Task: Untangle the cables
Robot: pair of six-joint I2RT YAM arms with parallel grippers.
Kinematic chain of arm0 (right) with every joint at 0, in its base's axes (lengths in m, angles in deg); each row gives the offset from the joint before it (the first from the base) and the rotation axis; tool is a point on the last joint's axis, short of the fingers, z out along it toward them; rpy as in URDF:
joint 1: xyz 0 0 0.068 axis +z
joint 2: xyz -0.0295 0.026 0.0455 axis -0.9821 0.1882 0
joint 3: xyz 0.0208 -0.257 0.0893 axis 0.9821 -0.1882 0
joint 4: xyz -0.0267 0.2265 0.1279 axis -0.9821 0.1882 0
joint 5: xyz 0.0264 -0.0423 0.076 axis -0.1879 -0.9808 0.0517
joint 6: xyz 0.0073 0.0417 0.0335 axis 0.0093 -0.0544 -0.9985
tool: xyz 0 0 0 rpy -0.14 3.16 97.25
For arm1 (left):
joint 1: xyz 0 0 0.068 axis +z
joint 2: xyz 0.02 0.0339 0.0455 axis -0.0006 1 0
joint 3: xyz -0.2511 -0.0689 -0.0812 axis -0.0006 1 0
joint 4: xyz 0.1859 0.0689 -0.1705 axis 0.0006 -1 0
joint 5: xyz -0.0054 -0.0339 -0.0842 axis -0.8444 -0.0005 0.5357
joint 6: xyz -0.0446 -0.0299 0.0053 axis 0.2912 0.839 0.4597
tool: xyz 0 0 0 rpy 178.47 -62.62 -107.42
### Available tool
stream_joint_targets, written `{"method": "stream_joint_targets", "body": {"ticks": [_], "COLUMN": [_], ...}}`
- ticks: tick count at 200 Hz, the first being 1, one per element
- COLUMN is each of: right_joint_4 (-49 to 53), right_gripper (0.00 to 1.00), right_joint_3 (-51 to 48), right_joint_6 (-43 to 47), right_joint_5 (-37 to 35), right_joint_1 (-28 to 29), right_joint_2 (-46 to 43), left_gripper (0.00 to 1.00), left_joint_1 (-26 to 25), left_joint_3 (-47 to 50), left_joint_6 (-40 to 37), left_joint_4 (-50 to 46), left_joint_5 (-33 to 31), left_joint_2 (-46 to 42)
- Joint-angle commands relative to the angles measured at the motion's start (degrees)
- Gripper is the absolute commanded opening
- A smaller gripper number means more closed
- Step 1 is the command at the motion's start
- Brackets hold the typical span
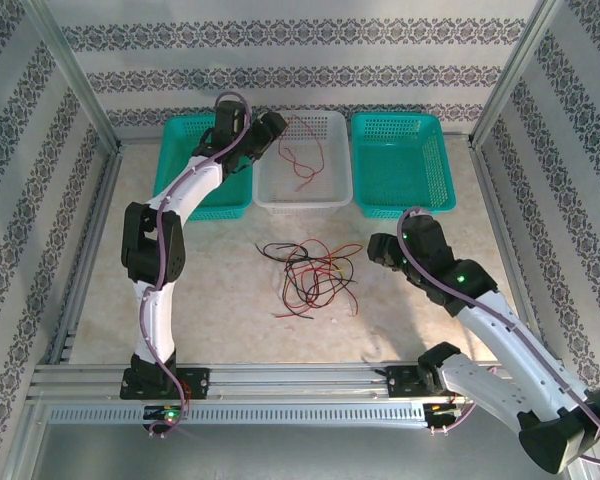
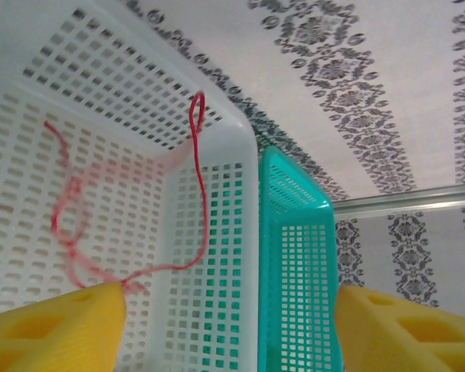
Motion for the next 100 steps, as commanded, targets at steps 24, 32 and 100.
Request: {"method": "stream_joint_targets", "body": {"ticks": [24,32,100], "right_joint_4": [-1.3,-1.8,-2.4], "right_gripper": [0.70,0.69,0.68], "right_joint_3": [3.4,3.2,5.1], "right_joint_6": [0.3,0.1,-4.5], "right_joint_5": [4.0,5.9,11.7], "right_joint_1": [-0.1,0.1,4.6], "right_joint_2": [5.5,6.7,13.5], "left_gripper": [0.77,0.74,0.62], "left_joint_1": [-0.7,-0.7,-4.7], "left_joint_3": [3.9,5.4,37.5], "left_joint_6": [-7.9,-10.7,-20.1], "left_joint_4": [-0.8,-2.9,-6.8], "left_joint_5": [1.5,1.4,7.2], "left_joint_2": [-10.9,-13.9,-46.7]}}
